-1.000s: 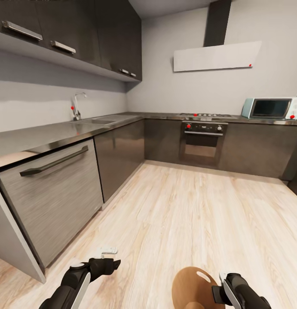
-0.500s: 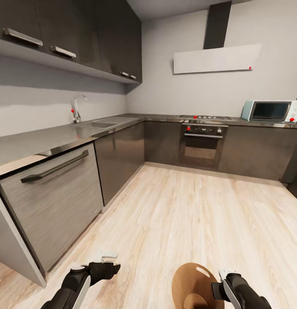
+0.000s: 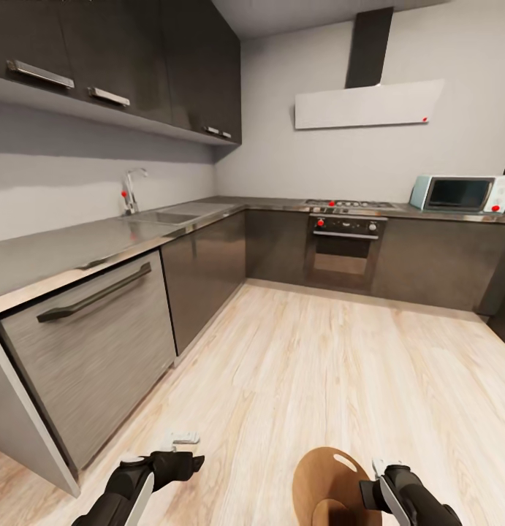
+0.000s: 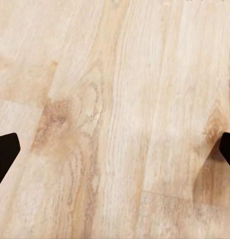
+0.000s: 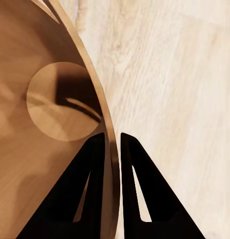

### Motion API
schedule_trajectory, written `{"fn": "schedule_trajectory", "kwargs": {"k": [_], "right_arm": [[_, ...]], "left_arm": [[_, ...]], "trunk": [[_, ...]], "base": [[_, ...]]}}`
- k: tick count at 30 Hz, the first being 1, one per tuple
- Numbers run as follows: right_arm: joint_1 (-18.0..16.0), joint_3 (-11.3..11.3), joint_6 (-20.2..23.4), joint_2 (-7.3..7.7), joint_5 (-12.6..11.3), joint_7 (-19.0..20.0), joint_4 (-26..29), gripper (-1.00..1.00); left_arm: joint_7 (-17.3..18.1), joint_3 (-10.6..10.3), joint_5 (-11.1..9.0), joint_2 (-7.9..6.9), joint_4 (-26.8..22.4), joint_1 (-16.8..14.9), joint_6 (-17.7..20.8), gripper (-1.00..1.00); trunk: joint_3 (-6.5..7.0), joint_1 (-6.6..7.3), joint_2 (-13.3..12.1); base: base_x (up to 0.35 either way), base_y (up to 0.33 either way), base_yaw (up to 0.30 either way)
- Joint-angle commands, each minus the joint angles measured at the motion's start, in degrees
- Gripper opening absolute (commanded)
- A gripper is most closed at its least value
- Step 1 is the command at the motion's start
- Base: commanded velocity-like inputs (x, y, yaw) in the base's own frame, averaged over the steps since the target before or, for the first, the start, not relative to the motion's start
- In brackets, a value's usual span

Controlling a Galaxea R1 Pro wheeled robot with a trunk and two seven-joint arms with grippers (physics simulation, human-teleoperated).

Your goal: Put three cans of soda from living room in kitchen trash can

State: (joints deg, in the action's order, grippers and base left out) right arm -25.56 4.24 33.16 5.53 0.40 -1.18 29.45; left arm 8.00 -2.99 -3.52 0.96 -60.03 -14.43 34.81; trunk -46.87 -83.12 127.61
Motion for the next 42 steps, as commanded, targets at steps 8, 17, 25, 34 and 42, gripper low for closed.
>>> {"fn": "schedule_trajectory", "kwargs": {"k": [8,17,25,34,42], "right_arm": [[0.0,-0.1,0.0,-0.16,-0.5,0.3,0.6,-1.00],[-0.1,-0.1,2.1,-0.79,-0.5,0.0,8.8,-1.00],[-4.7,-0.4,19.6,-1.96,0.2,-0.6,22.4,-1.00],[-6.9,-0.3,23.5,-1.10,0.4,-0.6,25.6,-1.00],[-7.0,-0.4,25.2,-0.61,0.4,-0.5,25.9,-1.00]], "left_arm": [[-0.1,0.0,0.1,0.01,0.2,0.0,-0.1,1.00],[-0.2,0.0,0.1,0.01,0.3,0.0,-0.1,1.00],[-0.4,0.0,0.2,0.04,2.9,-0.1,-1.9,1.00],[-0.5,0.1,0.0,0.09,4.3,-0.1,-3.0,1.00],[-0.5,0.2,-0.2,0.01,4.5,-0.1,-3.1,1.00]], "trunk": [[1.44,1.77,-3.2],[3.06,3.74,-6.8],[4.50,5.50,-10.0],[6.11,7.48,-13.6],[7.55,9.23,-16.9]], "base": [[0.000,0.000,0.000],[0.000,0.000,0.000],[0.000,0.000,0.000],[0.000,0.000,0.000],[0.000,0.000,-0.162]]}}
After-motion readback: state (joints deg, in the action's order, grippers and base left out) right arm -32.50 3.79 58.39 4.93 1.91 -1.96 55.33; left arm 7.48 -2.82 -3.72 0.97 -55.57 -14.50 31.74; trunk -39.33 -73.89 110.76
